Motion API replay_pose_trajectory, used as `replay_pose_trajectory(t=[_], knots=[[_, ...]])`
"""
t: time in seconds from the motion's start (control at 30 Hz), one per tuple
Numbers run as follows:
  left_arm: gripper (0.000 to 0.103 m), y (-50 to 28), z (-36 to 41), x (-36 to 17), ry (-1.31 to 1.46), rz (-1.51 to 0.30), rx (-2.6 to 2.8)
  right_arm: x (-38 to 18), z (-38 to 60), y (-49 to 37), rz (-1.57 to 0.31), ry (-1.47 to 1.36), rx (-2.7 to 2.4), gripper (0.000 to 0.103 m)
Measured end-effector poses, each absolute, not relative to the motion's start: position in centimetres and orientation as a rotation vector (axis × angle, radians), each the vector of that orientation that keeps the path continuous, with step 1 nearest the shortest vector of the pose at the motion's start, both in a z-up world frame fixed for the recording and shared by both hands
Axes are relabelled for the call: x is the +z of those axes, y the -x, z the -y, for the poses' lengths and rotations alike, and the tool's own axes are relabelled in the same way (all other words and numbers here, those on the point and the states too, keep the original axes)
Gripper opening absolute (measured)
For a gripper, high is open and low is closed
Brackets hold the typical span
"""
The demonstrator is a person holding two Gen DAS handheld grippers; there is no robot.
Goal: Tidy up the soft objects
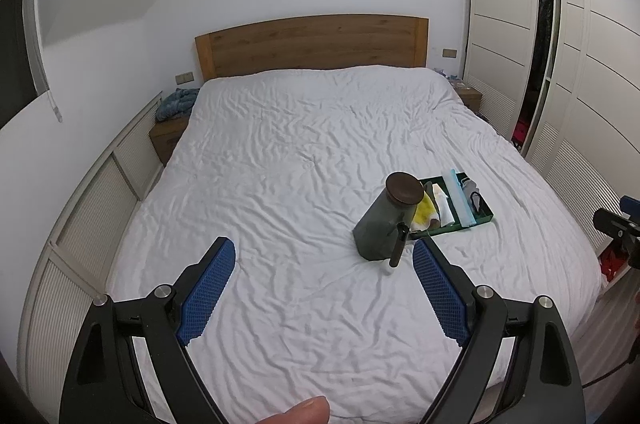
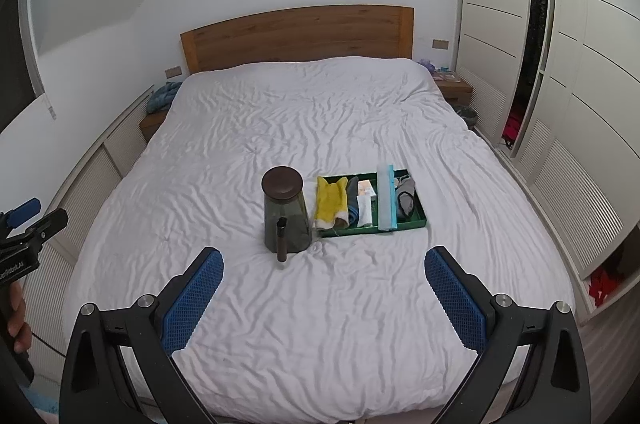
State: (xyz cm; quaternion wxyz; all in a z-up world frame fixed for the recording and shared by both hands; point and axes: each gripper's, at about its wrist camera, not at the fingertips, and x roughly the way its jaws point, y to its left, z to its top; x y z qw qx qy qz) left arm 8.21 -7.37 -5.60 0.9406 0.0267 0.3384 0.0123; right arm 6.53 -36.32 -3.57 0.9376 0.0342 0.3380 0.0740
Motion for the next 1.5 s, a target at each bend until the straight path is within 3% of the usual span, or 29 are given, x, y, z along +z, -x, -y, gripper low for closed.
replay_pose_trajectory(t=[1.5], knots=[[0.087, -6.9, 8.4, -5.4, -0.068, -0.659, -0.04, -3.8, 36.0, -7.0, -0.696, -0.038, 0.165, 0.103]])
